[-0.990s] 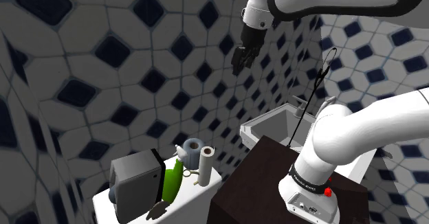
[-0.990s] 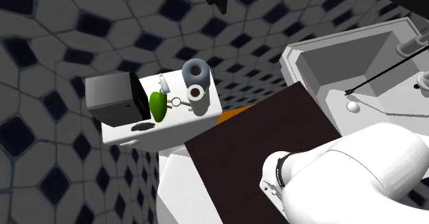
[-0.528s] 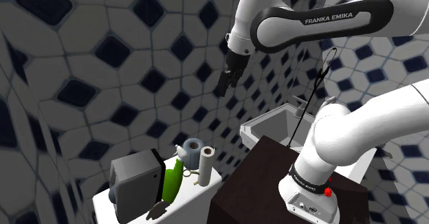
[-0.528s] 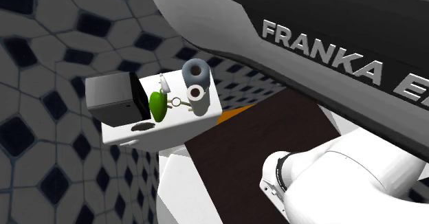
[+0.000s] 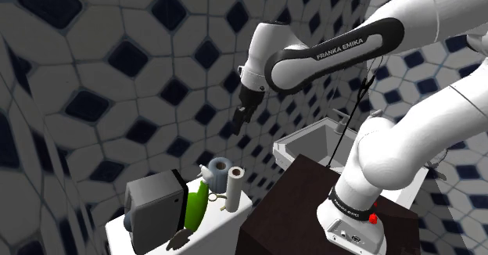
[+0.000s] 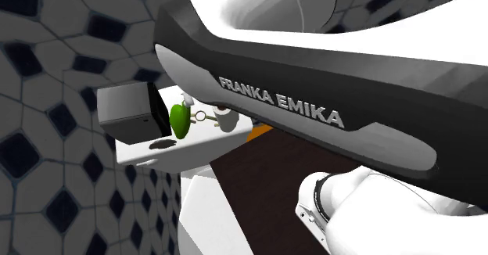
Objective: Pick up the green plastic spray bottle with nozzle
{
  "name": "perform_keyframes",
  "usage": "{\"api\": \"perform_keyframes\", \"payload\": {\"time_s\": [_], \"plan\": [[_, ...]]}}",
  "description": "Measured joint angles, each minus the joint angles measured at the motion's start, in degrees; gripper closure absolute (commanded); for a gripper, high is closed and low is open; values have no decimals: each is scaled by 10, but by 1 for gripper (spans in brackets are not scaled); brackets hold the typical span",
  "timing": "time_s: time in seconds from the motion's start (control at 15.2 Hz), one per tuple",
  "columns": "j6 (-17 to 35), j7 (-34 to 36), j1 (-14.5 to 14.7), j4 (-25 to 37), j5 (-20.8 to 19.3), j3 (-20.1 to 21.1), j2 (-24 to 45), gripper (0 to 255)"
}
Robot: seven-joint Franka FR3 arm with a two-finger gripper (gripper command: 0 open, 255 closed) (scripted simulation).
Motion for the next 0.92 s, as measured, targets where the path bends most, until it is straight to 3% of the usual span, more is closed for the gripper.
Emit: {"api": "perform_keyframes", "payload": {"time_s": [0.79,0.92], "plan": [[255,-80,86,-4,92,19,242,0],[273,-91,92,2,104,22,264,0]]}}
